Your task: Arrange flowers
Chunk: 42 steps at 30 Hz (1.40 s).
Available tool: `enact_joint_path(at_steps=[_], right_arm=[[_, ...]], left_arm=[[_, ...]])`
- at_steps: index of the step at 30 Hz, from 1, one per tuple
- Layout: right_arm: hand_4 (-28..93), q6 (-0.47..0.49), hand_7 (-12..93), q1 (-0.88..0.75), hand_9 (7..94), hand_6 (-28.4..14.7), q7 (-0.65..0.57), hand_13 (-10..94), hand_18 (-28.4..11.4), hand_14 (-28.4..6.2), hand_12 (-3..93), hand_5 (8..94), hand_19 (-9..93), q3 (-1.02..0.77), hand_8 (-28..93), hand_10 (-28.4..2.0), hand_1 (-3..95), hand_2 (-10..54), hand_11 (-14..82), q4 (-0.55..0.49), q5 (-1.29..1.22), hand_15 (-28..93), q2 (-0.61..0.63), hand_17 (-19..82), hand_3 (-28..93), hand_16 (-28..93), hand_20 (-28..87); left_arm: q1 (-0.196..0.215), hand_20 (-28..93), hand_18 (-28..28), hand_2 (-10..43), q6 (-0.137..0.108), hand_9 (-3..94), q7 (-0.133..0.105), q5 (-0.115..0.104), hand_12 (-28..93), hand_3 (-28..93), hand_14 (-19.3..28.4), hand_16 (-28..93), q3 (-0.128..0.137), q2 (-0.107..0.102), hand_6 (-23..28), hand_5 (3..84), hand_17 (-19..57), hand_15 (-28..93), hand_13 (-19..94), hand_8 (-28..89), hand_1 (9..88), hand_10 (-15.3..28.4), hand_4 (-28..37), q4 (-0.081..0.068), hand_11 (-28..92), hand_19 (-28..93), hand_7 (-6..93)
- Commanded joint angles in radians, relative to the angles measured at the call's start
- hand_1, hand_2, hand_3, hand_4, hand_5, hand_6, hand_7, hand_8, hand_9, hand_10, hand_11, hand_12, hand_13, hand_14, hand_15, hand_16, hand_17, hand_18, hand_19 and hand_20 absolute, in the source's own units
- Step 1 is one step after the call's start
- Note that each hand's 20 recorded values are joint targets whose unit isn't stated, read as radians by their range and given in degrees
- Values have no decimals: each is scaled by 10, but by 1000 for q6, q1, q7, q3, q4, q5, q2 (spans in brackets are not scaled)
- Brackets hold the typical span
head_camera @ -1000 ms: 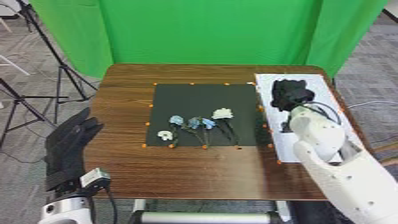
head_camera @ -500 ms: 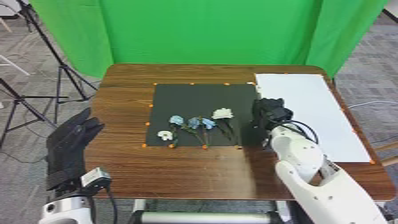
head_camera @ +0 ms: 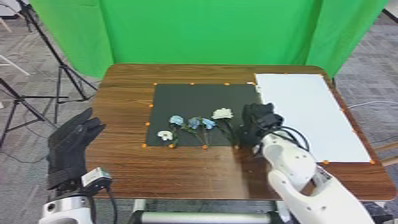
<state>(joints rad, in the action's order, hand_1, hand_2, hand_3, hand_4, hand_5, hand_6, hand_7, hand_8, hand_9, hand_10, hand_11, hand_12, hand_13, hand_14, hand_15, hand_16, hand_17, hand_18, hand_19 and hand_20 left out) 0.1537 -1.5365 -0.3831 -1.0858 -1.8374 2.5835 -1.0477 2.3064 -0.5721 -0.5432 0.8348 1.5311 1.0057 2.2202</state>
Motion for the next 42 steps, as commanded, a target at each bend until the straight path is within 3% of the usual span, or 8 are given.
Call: enact_joint_path(at_steps=[1,11,26,31,33,36,39,42], right_arm=[[-283,9,264,-28,916,-10,24,693,-269,-114,375,788,776,-5,47,-75,541,-95,127,-11,27,806,-38,185,773,306,335],[-283,-5,248,-24,883,-23,37,679,-280,-126,332,765,774,-3,38,-92,500,-95,175,-7,61,799,-52,173,766,294,334],[-220,10,156,-153,686,-90,162,515,-284,-250,182,628,660,-190,-101,-224,269,-66,289,-121,19,824,-81,104,834,253,493],[-212,-26,145,-93,648,-103,10,498,-284,-265,183,603,644,-125,-96,-239,228,-29,279,-188,-247,824,27,106,820,244,514],[-209,-21,137,-113,599,-112,-7,479,-284,-269,183,569,636,-214,-91,-255,189,18,273,-192,-437,821,-15,112,816,234,511],[-211,-206,142,-97,537,-118,-40,435,-284,-274,177,522,626,-214,-93,-270,138,89,269,-143,-549,804,18,101,808,181,462],[-214,-262,146,-107,506,-110,-55,389,-284,-279,170,500,591,-264,-96,-263,120,105,250,-132,-606,764,36,80,814,145,401],[-217,-330,143,-111,481,-107,-41,350,-284,-281,168,481,580,-313,-96,-264,108,114,229,-110,-716,728,44,70,813,120,363]], left_arm=[[7,178,230,36,5,359,-3,-2,75,825,283,-191,2,6,129,437,-80,697,274,-106,273,212,-170,-2,431,568,165],[7,178,229,36,7,359,0,6,76,826,283,-191,4,11,130,437,-80,697,274,-106,275,212,-168,-2,432,568,164],[28,177,229,35,-5,359,-12,-2,75,828,283,-191,15,17,130,438,-81,697,274,-106,275,213,-166,2,431,568,162],[28,176,229,37,-12,359,-15,-9,75,824,283,-191,14,21,130,437,-81,697,274,-105,273,213,-169,-8,431,568,162],[29,176,229,37,-23,358,-20,-23,75,819,283,-191,15,13,129,436,-81,696,273,-105,270,212,-172,-21,430,567,162],[39,175,228,36,-42,355,-37,-46,74,817,282,-191,31,6,126,433,-82,694,270,-106,268,210,-177,-30,427,567,162],[34,175,228,32,-51,350,-24,-46,71,818,278,-193,52,-14,123,429,-83,690,259,-108,266,209,-180,-46,419,565,159],[29,174,228,30,-60,340,-47,-78,66,817,268,-197,71,-44,118,425,-84,674,235,-108,265,204,-183,-51,404,563,154]])
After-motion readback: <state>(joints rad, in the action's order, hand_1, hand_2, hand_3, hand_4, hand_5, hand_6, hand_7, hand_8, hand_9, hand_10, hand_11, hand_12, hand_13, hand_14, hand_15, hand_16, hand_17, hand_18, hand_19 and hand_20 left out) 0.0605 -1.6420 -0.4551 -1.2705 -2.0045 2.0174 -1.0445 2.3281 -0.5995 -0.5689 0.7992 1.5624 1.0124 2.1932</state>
